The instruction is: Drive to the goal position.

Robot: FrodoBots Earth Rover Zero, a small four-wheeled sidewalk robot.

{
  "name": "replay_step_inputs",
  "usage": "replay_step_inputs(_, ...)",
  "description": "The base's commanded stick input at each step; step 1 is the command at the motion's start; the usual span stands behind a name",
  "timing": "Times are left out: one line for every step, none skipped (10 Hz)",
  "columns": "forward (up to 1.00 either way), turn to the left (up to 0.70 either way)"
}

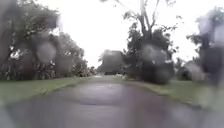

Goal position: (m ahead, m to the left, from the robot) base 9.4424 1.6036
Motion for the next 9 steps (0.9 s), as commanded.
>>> replay_step_inputs(0.85, 0.00)
replay_step_inputs(0.85, 0.00)
replay_step_inputs(0.85, 0.00)
replay_step_inputs(0.85, 0.00)
replay_step_inputs(0.85, 0.00)
replay_step_inputs(0.85, 0.00)
replay_step_inputs(0.85, 0.00)
replay_step_inputs(0.85, 0.00)
replay_step_inputs(0.85, 0.00)
